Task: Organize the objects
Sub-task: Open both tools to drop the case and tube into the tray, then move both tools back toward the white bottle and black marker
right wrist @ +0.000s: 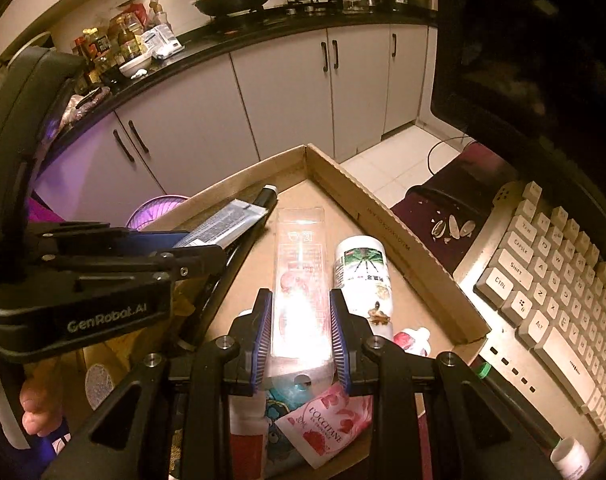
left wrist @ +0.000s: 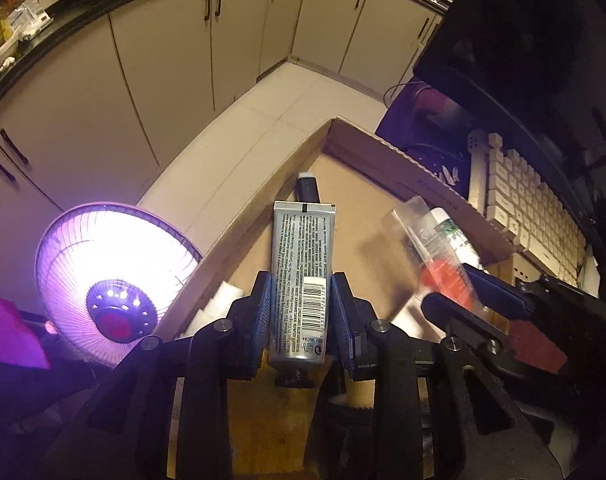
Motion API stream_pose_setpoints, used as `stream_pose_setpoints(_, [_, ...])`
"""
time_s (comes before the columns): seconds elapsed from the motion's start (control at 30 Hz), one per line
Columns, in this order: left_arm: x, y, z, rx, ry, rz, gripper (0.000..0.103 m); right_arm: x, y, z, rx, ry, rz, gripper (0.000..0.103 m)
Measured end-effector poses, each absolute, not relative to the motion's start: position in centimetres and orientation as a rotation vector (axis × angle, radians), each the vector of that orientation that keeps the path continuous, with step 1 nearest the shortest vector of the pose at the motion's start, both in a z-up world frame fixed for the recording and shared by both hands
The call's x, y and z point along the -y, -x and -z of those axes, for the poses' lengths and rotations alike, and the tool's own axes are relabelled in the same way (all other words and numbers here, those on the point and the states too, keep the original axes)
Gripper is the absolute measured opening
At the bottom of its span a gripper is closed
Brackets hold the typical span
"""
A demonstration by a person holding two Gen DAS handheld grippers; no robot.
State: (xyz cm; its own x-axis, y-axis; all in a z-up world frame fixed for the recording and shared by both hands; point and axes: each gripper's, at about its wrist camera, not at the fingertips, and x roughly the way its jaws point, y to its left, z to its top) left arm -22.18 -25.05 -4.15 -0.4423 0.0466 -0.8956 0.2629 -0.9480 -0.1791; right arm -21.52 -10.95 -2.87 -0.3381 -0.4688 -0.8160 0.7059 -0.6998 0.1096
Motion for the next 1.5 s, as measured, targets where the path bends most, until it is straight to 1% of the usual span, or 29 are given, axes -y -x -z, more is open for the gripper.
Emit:
stream_pose_setpoints(0.3, [26.0, 21.7, 4.6, -0.566, -1.593, 2.534, 0.03, 11.5, 21.7, 3.3, -0.346, -1.16, 2.075, 0.028])
stream_pose_setpoints(0.37, [25.9, 21.5, 4.4, -0.566, -1.588, 2.544, 0.033, 11.2, 21.7, 3.3, -0.335, -1.166, 2.072, 0.028])
stream_pose_setpoints(0.43, [25.7, 21.2, 4.2, -0.576, -1.58, 2.556, 0.042, 11.0, 21.4, 3.1, -0.327, -1.156, 2.065, 0.029])
stream_pose_setpoints(0.5, [25.4, 20.9, 3.7, -0.572, -1.565, 2.577, 0.046, 10.9, 21.0, 2.8, -0.318, -1.144, 2.053, 0.029])
stream_pose_setpoints(0.57, [25.0, 20.4, 3.4, -0.56, -1.554, 2.59, 0.047, 10.7, 20.6, 2.5, -0.315, -1.128, 2.053, 0.033])
stream_pose_setpoints(0.63, [24.7, 19.8, 3.1, -0.567, -1.548, 2.601, 0.047, 10.4, 20.1, 2.1, -0.298, -1.11, 2.06, 0.041])
stream_pose_setpoints(0.77, [24.0, 17.7, 1.9, -0.578, -1.479, 2.642, 0.047, 9.3, 19.3, 1.6, -0.27, -1.1, 2.078, 0.043])
stream_pose_setpoints(0.97, [20.5, 13.3, -0.7, -0.494, -1.365, 2.744, 0.047, 5.3, 16.6, 0.5, -0.204, -1.064, 2.103, 0.043])
stream_pose_setpoints(1.07, [17.9, 11.2, -1.1, -0.475, -1.35, 2.796, 0.051, 2.5, 14.7, 0.6, -0.163, -1.05, 2.113, 0.044])
stream_pose_setpoints(1.23, [13.5, 9.7, -0.7, -0.433, -1.391, 2.835, 0.052, -3.0, 12.1, 1.2, -0.066, -1.042, 2.147, 0.053])
stream_pose_setpoints(1.33, [11.2, 9.7, -0.5, -0.39, -1.427, 2.851, 0.052, -6.1, 11.4, 1.6, -0.024, -1.048, 2.182, 0.055])
stream_pose_setpoints(1.5, [7.8, 9.5, -0.4, -0.305, -1.463, 2.881, 0.052, -10.2, 11.1, 2.3, -0.001, -1.063, 2.257, 0.056])
